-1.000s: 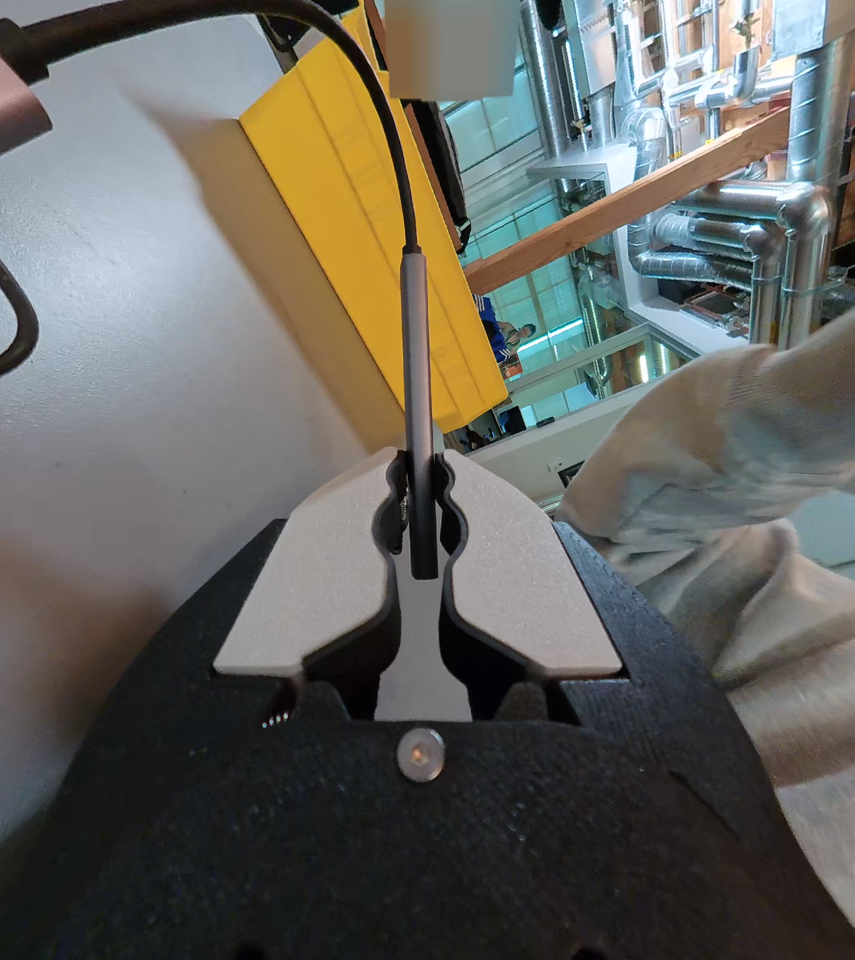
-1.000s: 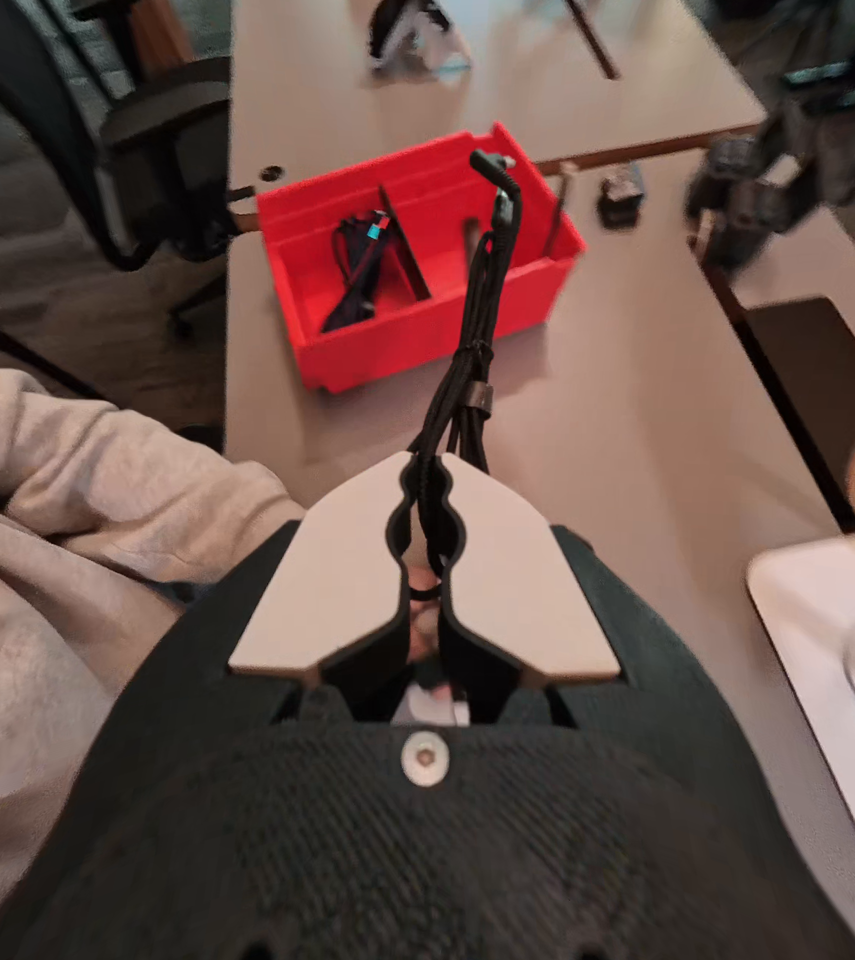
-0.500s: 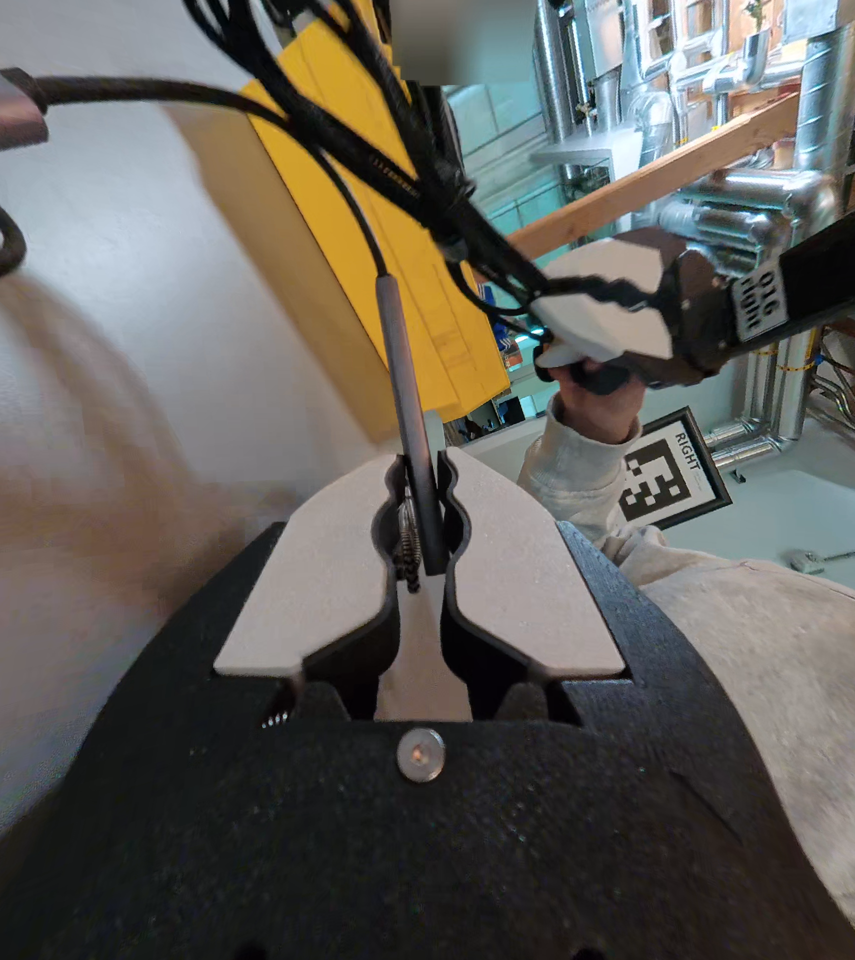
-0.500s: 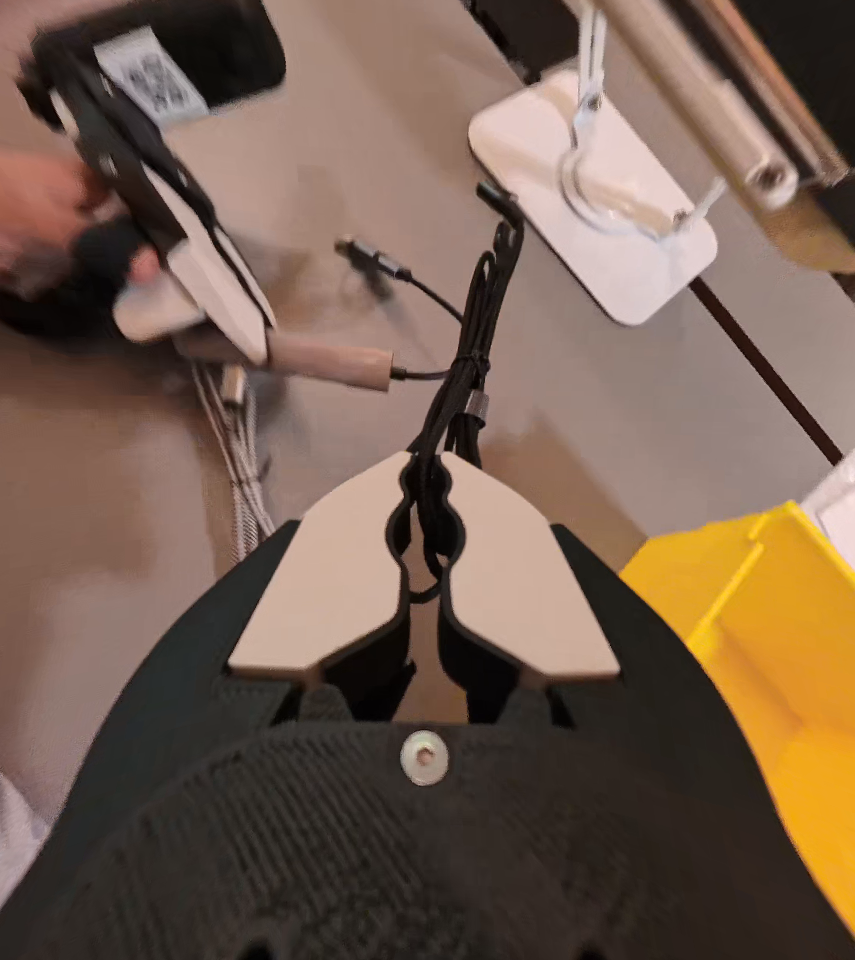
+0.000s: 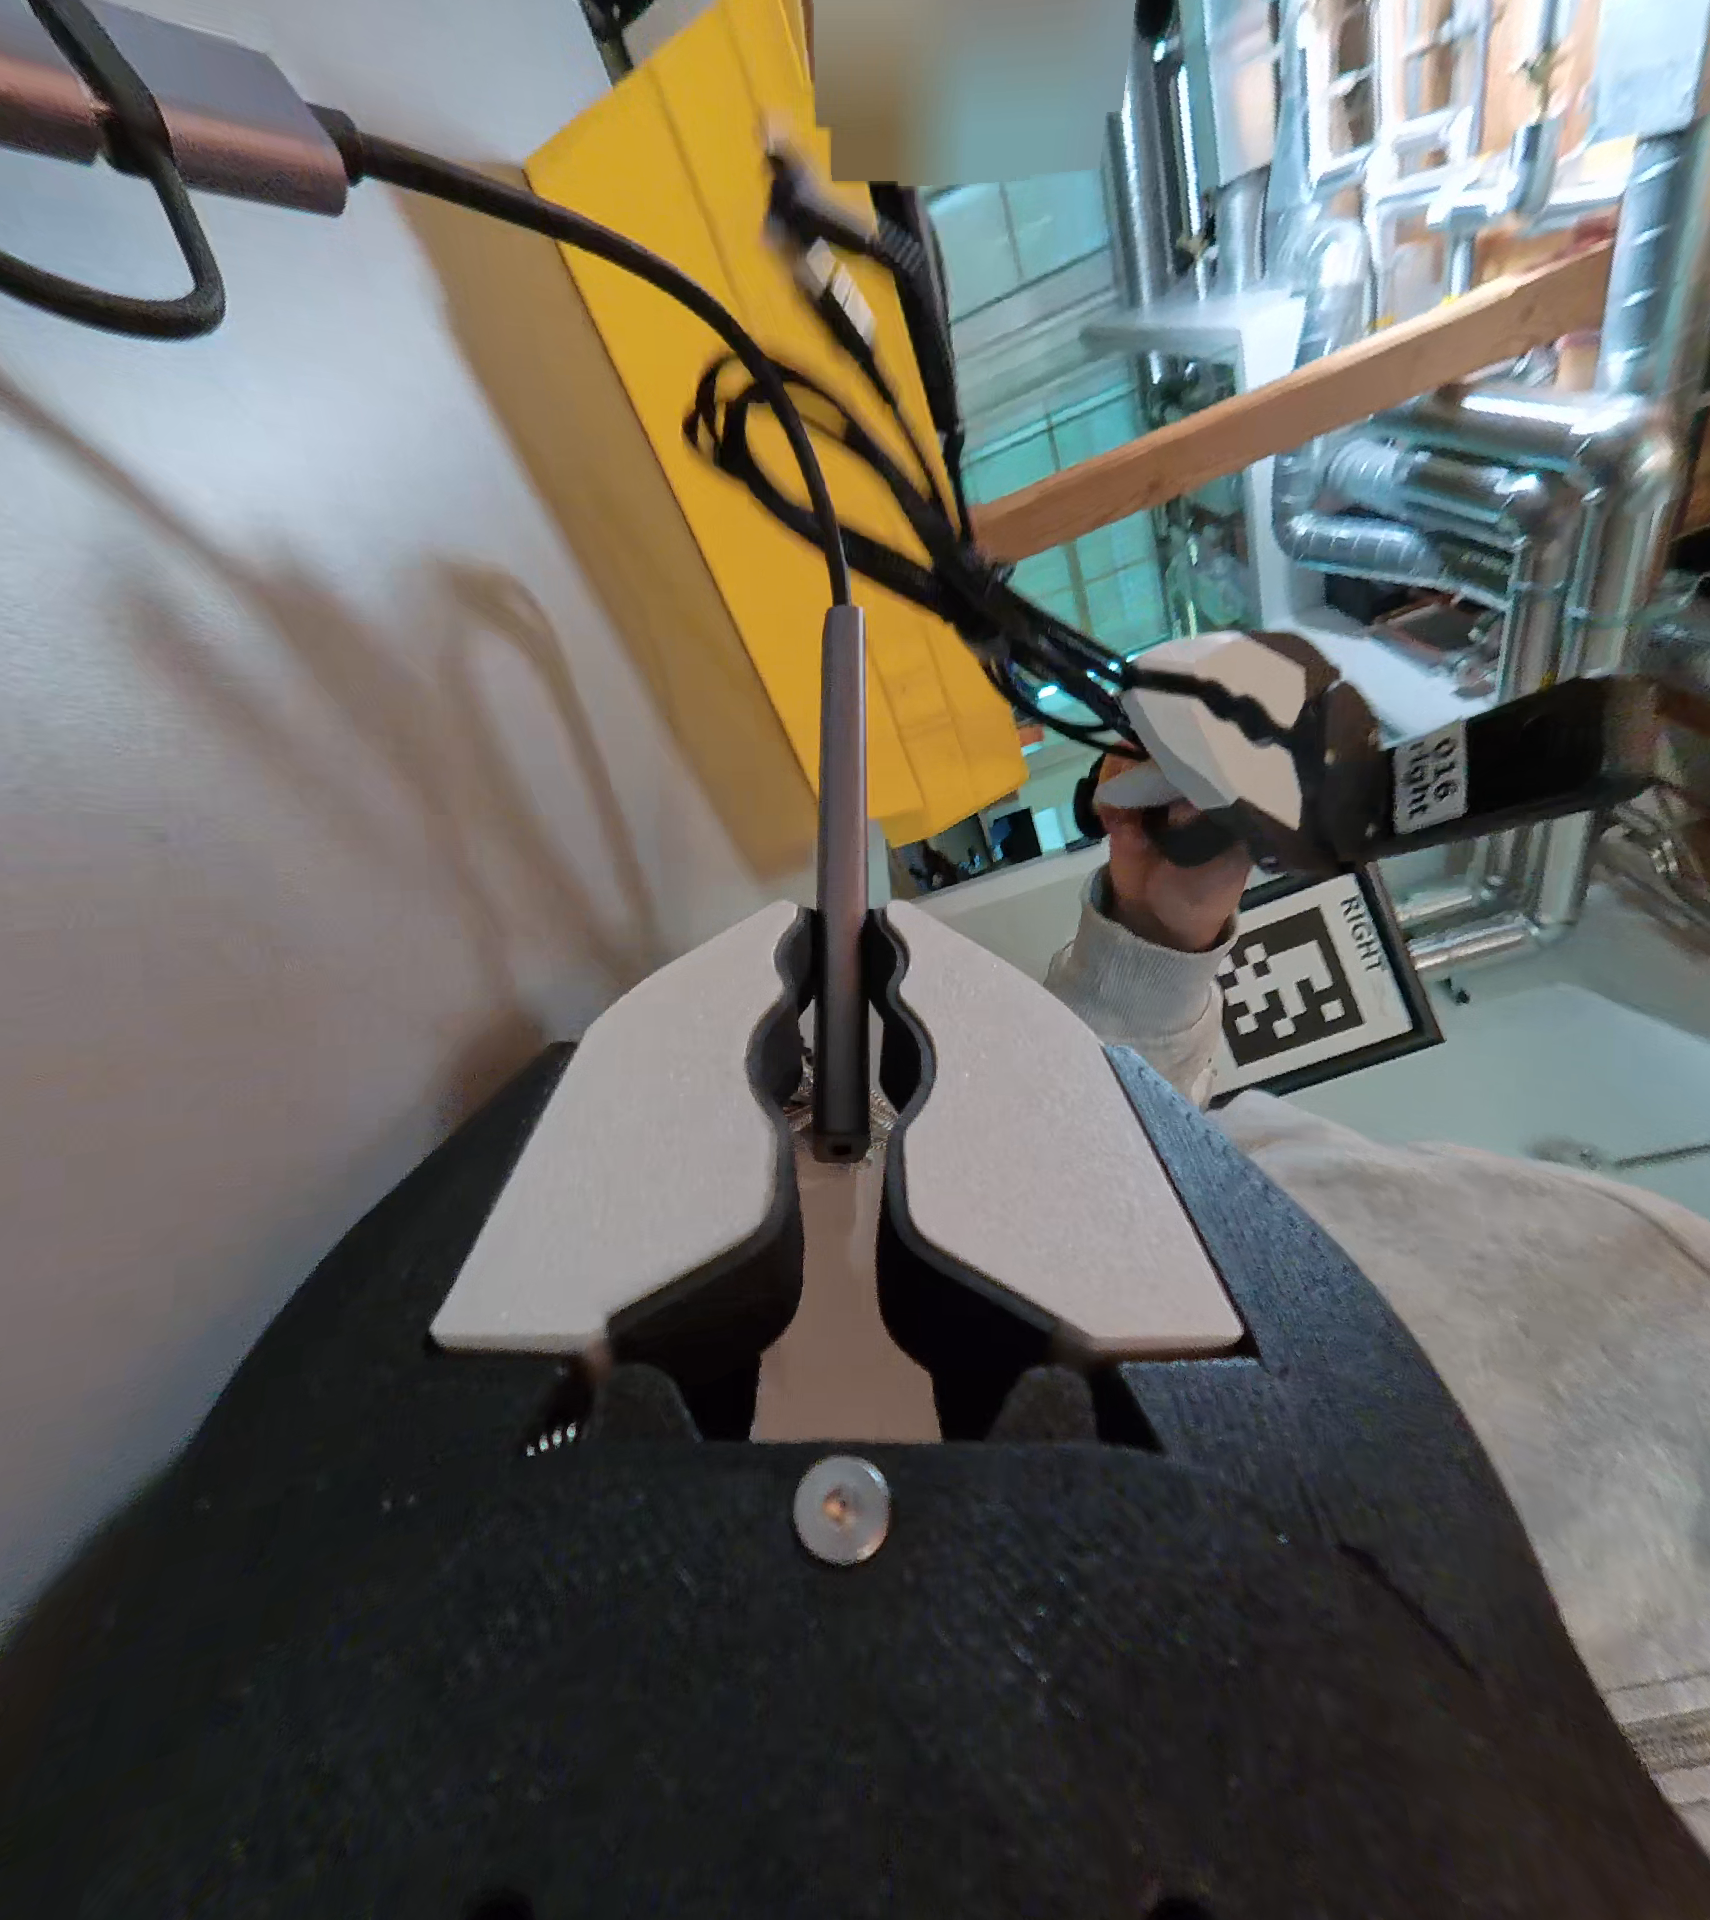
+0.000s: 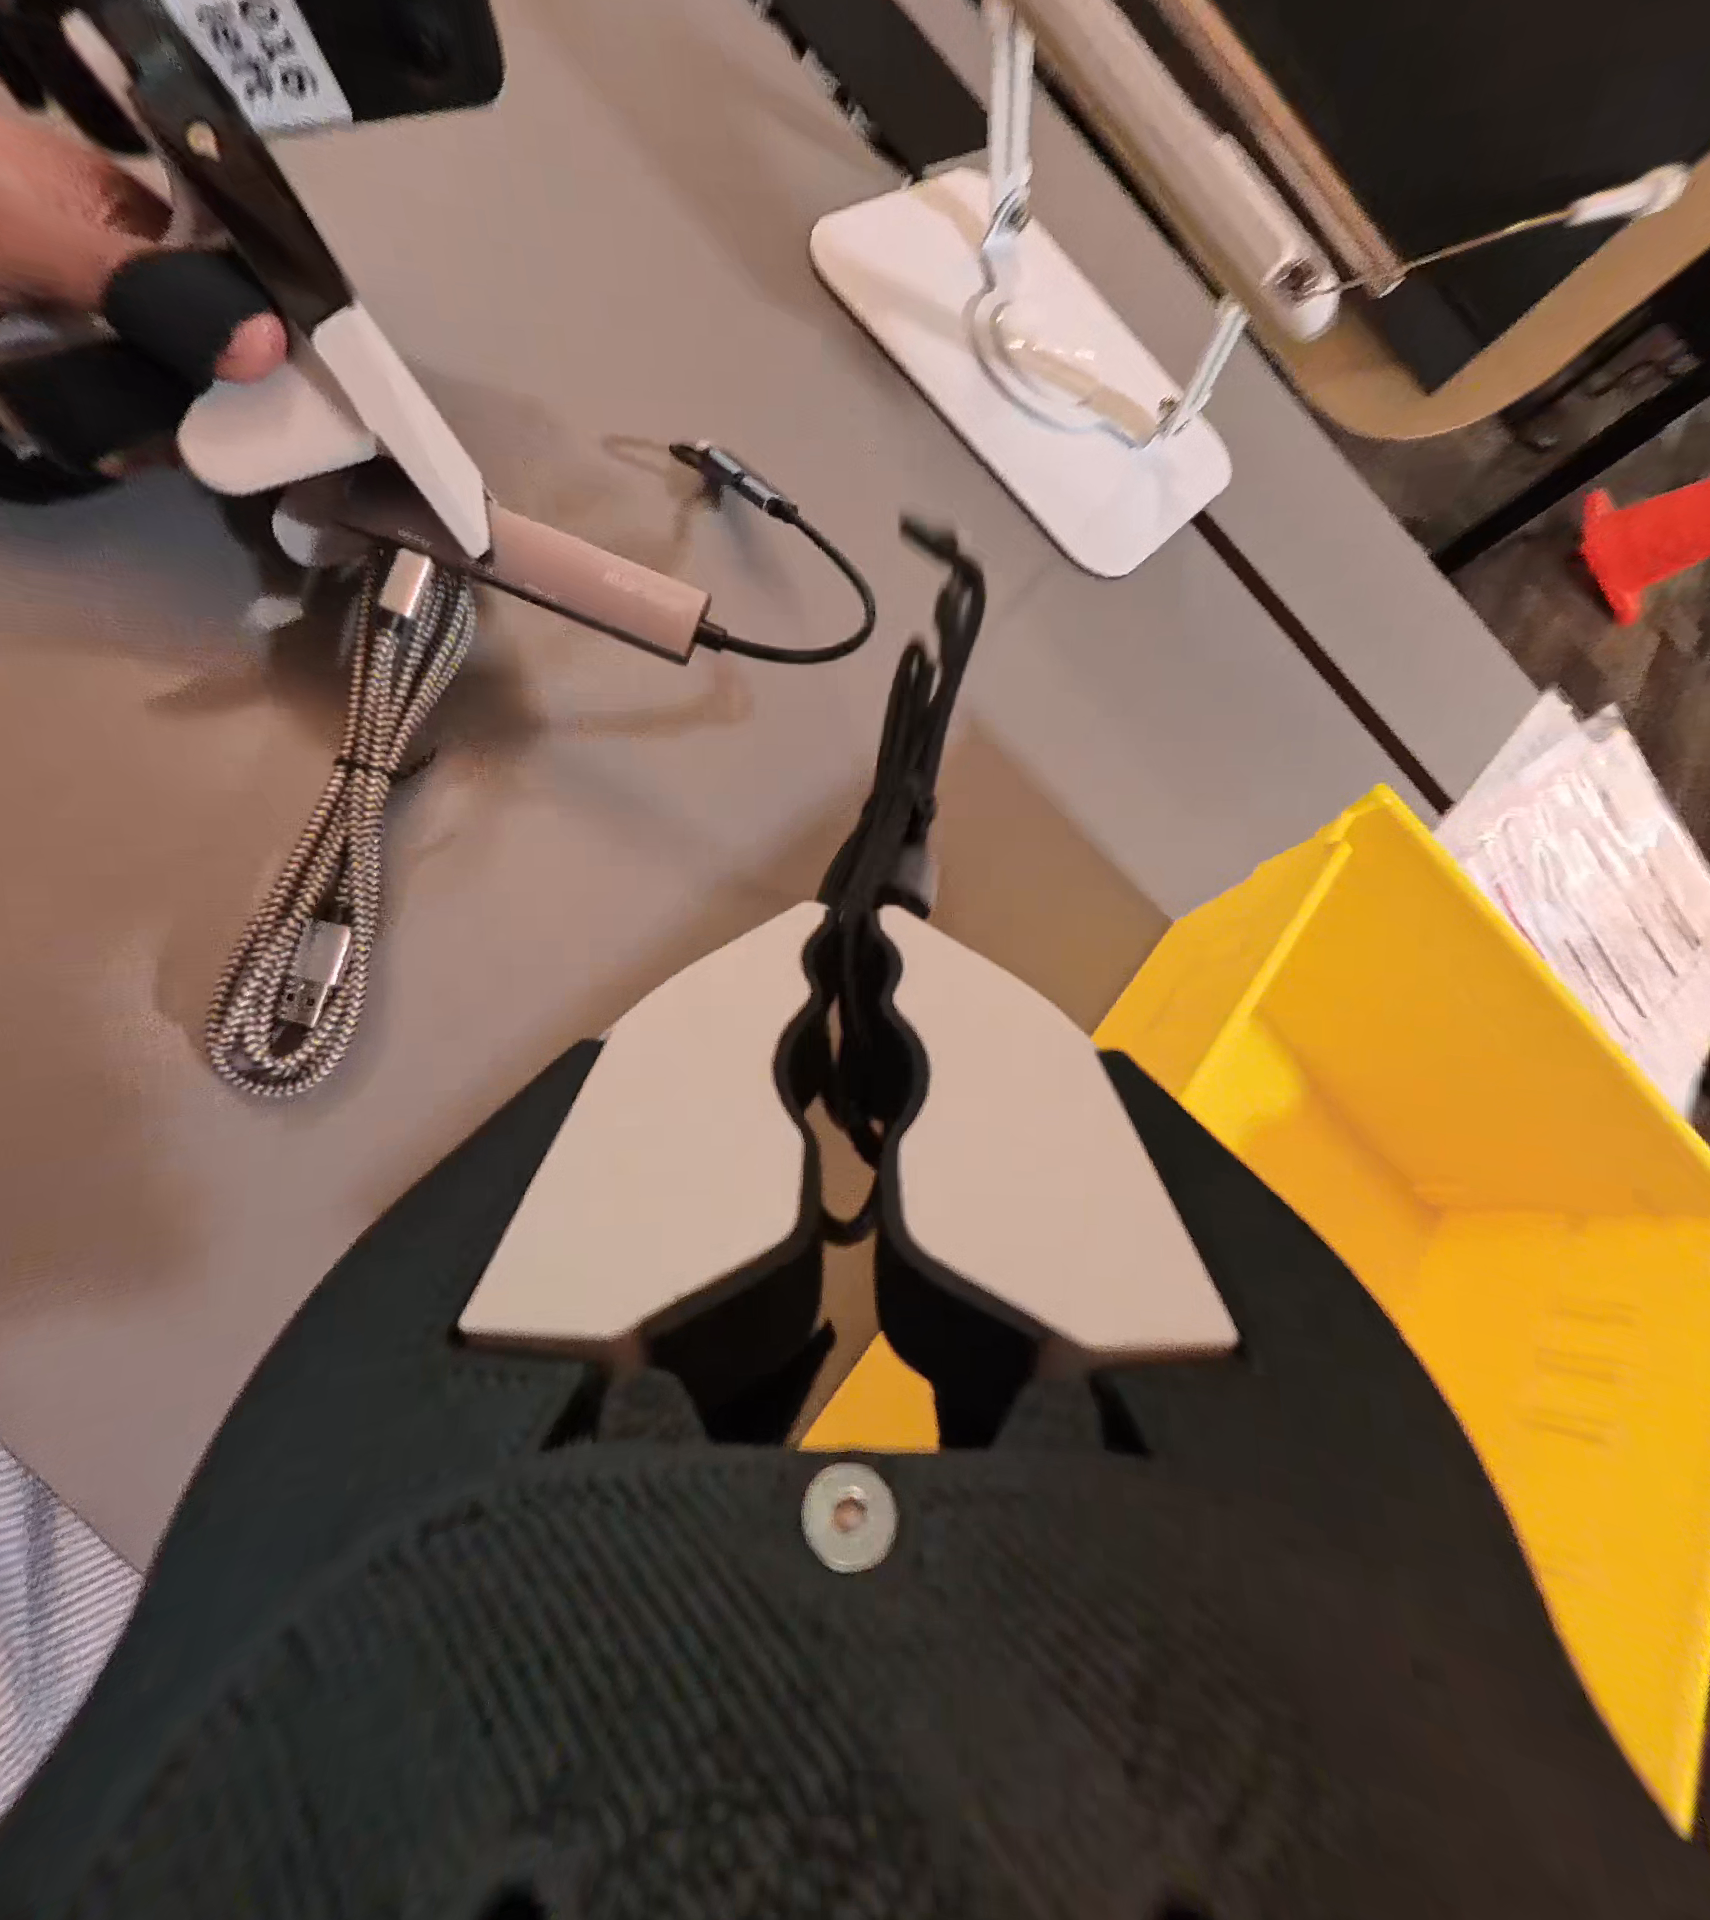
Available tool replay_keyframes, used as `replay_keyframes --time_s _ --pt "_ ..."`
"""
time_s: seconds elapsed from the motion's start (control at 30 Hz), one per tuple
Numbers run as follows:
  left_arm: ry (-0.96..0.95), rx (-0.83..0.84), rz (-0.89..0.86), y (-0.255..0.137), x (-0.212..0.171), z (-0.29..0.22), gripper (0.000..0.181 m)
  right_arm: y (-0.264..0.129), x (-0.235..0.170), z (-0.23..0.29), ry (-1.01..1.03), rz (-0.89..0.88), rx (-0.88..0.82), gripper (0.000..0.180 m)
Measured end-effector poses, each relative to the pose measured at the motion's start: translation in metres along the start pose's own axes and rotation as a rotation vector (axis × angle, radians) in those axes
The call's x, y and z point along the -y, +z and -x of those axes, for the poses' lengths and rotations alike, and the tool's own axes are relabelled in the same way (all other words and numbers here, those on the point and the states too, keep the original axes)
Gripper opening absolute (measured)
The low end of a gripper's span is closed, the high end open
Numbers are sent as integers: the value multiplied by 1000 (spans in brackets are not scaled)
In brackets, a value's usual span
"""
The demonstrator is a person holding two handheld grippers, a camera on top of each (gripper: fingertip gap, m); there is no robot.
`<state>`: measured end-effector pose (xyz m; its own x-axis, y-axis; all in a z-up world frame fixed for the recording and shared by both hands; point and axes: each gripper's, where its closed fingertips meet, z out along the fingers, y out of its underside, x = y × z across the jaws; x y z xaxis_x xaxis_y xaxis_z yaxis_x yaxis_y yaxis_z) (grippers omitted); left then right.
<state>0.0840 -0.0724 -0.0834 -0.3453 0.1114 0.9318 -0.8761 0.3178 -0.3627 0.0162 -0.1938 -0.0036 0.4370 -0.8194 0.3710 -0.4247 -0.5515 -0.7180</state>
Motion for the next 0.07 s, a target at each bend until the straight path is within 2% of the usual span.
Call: replay_keyframes --time_s 0.07 --pt "-19 -15 -28 -3 4 -1 8 -9 1 -2 14 -48 -21 4"
